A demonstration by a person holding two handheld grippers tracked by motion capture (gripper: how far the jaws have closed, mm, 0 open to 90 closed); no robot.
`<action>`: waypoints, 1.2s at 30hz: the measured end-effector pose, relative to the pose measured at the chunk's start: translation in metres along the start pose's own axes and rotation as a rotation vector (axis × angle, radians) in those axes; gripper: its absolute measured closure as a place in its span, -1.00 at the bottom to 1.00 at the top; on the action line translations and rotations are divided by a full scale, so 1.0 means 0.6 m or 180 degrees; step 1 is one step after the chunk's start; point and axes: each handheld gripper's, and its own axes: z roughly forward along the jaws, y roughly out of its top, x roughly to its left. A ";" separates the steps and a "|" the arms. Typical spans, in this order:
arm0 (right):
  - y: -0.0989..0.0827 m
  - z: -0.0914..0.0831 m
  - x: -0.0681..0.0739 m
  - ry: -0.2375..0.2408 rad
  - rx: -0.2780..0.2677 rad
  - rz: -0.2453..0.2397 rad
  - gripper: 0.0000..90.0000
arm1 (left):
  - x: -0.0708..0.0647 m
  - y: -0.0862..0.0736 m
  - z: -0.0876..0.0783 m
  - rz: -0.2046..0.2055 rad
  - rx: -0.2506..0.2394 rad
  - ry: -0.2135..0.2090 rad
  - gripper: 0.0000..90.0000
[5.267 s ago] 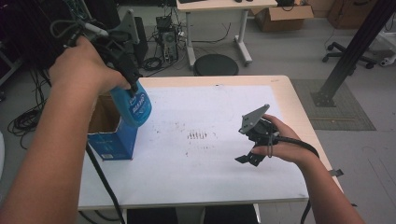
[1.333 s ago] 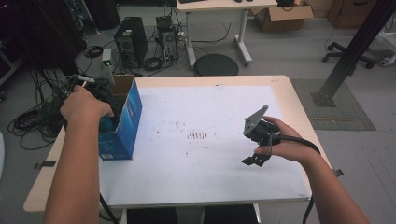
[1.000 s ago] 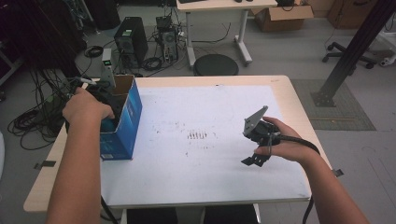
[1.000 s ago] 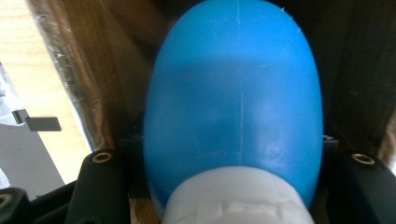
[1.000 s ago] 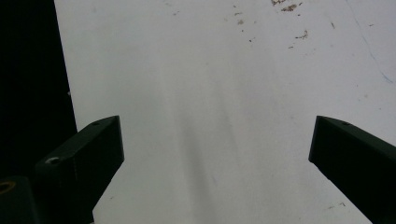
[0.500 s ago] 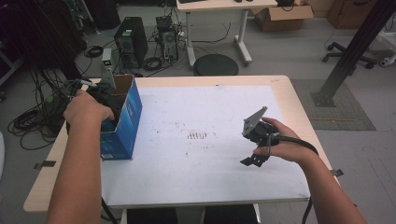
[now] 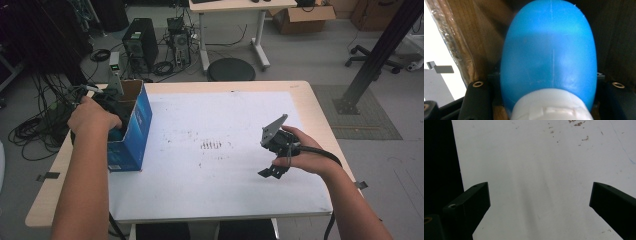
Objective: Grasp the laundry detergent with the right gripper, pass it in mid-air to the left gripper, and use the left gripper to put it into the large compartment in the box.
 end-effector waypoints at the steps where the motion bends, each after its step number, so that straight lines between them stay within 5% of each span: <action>1: 0.000 0.000 0.000 0.0000 0.0004 0.0002 -0.93 | 0.000 0.000 0.000 0.0005 0.0011 -0.0013 -0.16; 23: 0.001 -0.001 0.005 -0.0026 -0.0027 -0.0001 -0.93 | -0.003 -0.017 -0.027 0.0053 -0.0099 -0.0114 -0.38; 36: 0.008 -0.003 0.007 -0.0045 -0.0068 -0.0030 -0.93 | -0.008 -0.039 -0.062 0.0059 -0.0208 -0.0010 -0.59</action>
